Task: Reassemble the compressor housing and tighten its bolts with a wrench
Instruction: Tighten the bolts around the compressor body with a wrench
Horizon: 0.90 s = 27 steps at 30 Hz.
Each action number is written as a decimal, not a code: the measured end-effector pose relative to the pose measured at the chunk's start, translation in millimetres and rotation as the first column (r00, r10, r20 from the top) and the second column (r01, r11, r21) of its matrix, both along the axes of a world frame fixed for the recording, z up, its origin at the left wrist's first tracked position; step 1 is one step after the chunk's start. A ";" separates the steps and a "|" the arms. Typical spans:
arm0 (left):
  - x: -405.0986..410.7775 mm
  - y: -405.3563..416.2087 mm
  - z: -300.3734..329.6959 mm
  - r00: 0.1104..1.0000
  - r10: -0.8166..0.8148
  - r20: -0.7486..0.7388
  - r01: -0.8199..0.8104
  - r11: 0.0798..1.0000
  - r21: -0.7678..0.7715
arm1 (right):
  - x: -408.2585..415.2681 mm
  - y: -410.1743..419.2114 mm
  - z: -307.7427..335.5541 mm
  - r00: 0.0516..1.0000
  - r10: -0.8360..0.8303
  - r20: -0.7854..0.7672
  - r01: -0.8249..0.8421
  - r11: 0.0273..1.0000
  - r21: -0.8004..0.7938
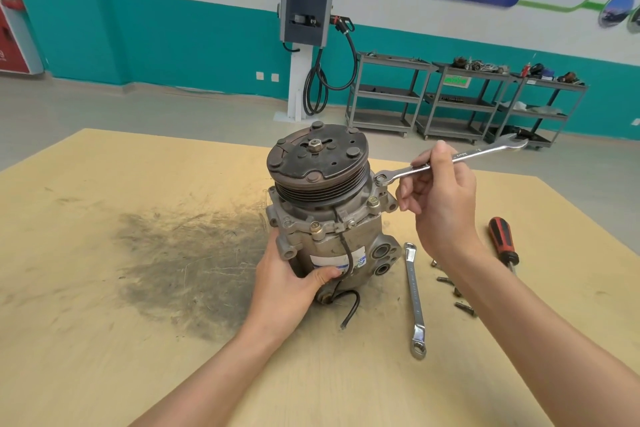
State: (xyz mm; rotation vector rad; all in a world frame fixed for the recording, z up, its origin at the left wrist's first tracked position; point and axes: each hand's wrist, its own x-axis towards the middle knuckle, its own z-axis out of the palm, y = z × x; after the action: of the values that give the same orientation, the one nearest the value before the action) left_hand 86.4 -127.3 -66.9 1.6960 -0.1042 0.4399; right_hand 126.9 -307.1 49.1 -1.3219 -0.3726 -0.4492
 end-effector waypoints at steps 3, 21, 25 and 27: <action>1.3 0.1 -1.9 1.000 0.001 -0.006 -0.001 1.000 0.004 | -0.3 -2.3 -1.9 0.999 0.008 0.043 -0.006 1.000 -0.031; 1.2 0.5 -2.6 1.000 -0.007 0.001 0.007 1.000 0.007 | -26.1 12.8 -19.2 0.846 -0.222 0.485 0.399 0.867 -0.298; 1.9 0.0 -3.9 1.000 -0.010 0.017 0.010 1.000 0.013 | -32.1 18.1 -18.7 0.716 -0.271 0.644 0.605 0.701 -0.378; 1.9 0.0 -3.8 1.000 -0.003 0.017 0.003 1.000 0.018 | -33.8 20.2 -17.3 0.615 -0.274 0.739 0.730 0.552 -0.403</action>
State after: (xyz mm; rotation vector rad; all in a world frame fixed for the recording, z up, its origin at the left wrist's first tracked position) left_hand 88.4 -127.4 -70.7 1.7094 -0.1229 0.4523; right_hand 93.0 -286.9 31.8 -2.0255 -0.7133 -1.4113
